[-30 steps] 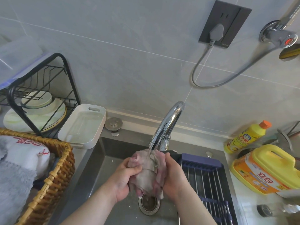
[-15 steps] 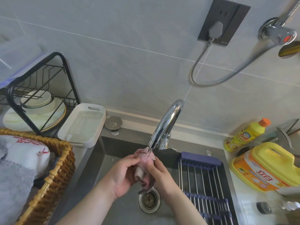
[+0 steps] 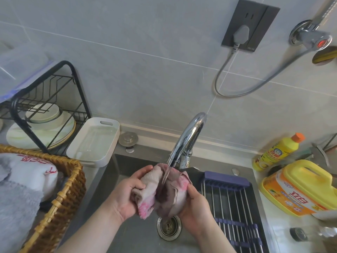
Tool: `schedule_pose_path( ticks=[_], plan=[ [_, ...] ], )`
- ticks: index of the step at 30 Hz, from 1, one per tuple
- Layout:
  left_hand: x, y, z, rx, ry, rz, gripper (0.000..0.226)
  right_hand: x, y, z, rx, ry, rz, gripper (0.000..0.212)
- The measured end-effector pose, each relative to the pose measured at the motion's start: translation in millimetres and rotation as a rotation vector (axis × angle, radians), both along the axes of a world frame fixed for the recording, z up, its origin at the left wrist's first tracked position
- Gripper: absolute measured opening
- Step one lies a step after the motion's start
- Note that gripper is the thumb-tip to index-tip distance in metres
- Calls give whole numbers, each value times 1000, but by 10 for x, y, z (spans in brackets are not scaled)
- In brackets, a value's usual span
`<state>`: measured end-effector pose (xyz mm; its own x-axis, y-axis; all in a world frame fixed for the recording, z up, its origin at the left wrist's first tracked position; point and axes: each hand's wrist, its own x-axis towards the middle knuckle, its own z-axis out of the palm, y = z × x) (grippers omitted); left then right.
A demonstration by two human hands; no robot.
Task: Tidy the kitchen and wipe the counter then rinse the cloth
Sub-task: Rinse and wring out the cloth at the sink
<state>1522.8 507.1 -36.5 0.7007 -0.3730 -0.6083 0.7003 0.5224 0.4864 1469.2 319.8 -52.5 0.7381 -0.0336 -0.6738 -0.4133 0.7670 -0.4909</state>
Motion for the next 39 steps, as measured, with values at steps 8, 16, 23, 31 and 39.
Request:
schedule_pose_path(
  ticks=[8, 16, 23, 31, 39],
  plan=[
    [-82, -162, -13, -82, 132, 91, 55, 72, 199, 52, -76, -118, 131, 36],
    [41, -189, 110, -263, 75, -1, 46, 14, 279, 113, -254, -201, 323, 87],
    [199, -83, 135, 121, -13, -149, 32, -29, 168, 138, 116, 116, 182, 52],
    [-220, -190, -145, 551, -517, -394, 49, 144, 146, 277, 398, 325, 11, 57],
    [-117, -270, -324, 906, -594, -193, 20, 289, 313, 280, 603, 205, -59, 14]
  ],
)
